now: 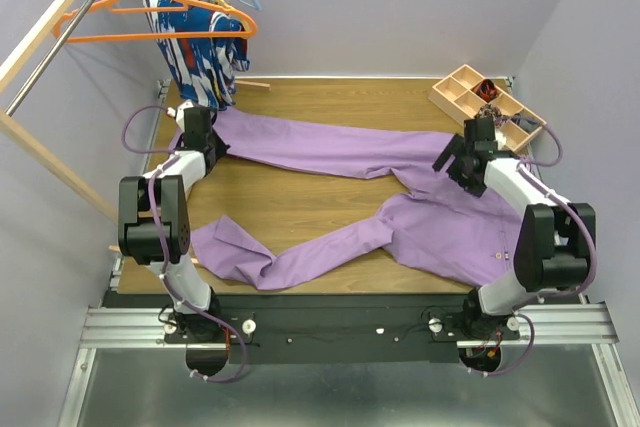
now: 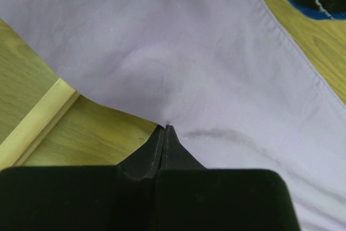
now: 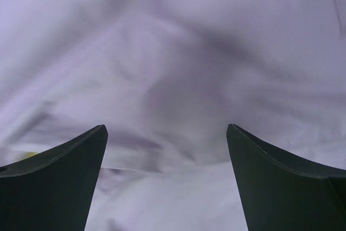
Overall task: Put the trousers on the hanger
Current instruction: Fold the trousers
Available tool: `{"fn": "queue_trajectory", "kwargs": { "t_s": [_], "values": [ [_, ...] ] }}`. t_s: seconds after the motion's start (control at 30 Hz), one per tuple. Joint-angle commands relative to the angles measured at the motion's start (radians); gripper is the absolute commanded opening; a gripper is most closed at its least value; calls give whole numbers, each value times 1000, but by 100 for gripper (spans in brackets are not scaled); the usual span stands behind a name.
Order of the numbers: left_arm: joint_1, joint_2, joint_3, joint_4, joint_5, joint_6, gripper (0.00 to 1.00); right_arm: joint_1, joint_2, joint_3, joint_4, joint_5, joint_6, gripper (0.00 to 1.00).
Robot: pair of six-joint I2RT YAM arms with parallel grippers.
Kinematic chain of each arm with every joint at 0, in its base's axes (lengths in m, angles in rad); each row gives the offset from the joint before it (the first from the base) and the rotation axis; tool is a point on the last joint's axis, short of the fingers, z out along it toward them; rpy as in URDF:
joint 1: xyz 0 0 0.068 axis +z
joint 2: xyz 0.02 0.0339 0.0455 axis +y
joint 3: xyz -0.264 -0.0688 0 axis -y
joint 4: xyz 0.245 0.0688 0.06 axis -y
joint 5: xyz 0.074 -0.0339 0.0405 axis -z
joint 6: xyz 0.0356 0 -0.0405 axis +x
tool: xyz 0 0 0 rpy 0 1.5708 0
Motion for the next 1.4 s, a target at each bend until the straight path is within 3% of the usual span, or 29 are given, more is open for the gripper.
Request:
{"fn": "queue_trajectory", "kwargs": {
  "t_s": [0.0,0.43,0.67,0.9,1.0,1.03,1.37],
  "values": [
    [12,19,34,7,13,43,0,-20,9,-149,-78,6,100,100],
    [12,17,38,29,34,120,0,-165,158,-105,-80,64,-9,100],
    [-17,71,90,36,117,184,0,-170,255,20,-84,144,-158,100],
    [-37,108,178,20,141,187,1,-170,253,95,-84,112,-224,100],
    [-39,90,207,-28,132,203,21,-171,193,112,-95,32,-229,100],
    [-39,68,207,-37,131,212,32,-170,180,113,-98,7,-229,100],
    [-86,-134,51,-169,132,201,61,-146,-66,-15,-167,-230,-163,93]
  ]
}}
